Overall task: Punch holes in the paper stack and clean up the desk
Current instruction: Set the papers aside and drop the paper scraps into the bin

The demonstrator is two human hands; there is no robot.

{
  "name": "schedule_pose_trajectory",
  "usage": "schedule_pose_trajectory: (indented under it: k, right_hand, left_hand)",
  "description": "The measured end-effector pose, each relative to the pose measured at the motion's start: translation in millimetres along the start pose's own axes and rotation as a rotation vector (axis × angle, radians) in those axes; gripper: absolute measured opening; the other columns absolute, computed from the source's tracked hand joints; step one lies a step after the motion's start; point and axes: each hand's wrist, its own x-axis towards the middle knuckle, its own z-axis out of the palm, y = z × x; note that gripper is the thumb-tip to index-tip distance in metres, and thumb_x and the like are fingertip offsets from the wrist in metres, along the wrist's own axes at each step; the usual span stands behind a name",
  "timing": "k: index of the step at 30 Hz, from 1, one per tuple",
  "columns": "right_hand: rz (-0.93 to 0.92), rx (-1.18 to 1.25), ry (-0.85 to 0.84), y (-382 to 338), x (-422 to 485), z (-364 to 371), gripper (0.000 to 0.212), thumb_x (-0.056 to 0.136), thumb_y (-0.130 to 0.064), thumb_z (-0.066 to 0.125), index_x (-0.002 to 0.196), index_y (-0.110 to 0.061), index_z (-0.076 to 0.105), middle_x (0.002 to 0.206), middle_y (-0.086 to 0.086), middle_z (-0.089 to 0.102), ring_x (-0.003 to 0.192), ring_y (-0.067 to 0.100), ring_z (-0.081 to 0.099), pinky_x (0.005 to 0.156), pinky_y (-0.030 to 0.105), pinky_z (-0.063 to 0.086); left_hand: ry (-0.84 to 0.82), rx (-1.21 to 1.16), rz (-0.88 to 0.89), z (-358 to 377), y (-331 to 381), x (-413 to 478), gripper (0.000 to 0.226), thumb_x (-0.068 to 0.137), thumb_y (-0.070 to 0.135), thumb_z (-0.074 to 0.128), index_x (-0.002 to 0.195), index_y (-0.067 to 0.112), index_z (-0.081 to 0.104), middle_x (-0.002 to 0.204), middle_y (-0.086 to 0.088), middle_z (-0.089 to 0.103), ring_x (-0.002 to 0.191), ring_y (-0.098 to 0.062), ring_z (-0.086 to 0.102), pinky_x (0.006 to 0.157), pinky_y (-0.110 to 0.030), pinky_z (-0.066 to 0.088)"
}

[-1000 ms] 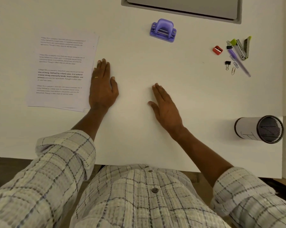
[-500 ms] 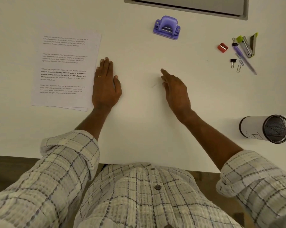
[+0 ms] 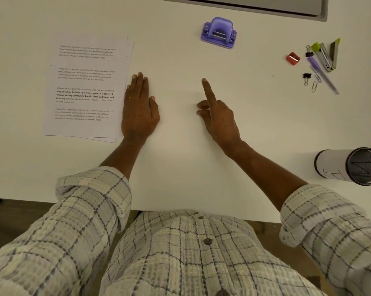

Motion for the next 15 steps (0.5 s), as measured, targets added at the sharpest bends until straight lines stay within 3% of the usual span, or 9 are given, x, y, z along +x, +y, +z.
schedule_pose_trajectory:
  k: [7,10,12,15]
  right_hand:
    - [-0.001,-0.071,-0.048,-5,14,-19,0.072,0.085,-0.004,0.059,0.149,-0.022,0.031,0.082,0.0,0.068,0.069,0.02,0.064,0.073,0.032,0.057]
    - [0.187,0.0,0.007,-3,15,-42,0.062,0.081,-0.001,0.062,0.136,-0.017,0.04,0.077,0.004,0.071,0.064,0.02,0.065,0.07,0.032,0.057]
    - [0.482,0.328,0.07,1,13,-62,0.052,0.08,-0.001,0.07,0.123,-0.014,0.043,0.08,0.008,0.071,0.063,0.019,0.061,0.066,0.028,0.052]
    - [0.816,1.089,0.112,5,-2,-100,0.029,0.087,0.007,0.07,0.106,-0.004,0.052,0.086,0.013,0.067,0.076,0.019,0.063,0.073,0.023,0.057]
  left_hand:
    - [-0.004,-0.014,-0.005,0,0,0,0.055,0.106,0.021,0.037,0.157,0.001,0.031,0.167,-0.013,0.027,0.157,-0.025,0.021,0.13,-0.037,0.014]
    - [-0.013,-0.025,-0.004,0,-1,0,0.055,0.106,0.021,0.037,0.157,0.001,0.031,0.167,-0.012,0.026,0.158,-0.024,0.02,0.13,-0.037,0.014]
    - [-0.016,-0.024,-0.005,1,-2,0,0.055,0.106,0.022,0.037,0.158,0.001,0.03,0.167,-0.012,0.026,0.158,-0.024,0.02,0.13,-0.038,0.015]
    - [-0.018,-0.017,-0.007,2,-2,0,0.056,0.106,0.022,0.036,0.158,0.002,0.03,0.168,-0.012,0.026,0.158,-0.023,0.019,0.13,-0.036,0.013]
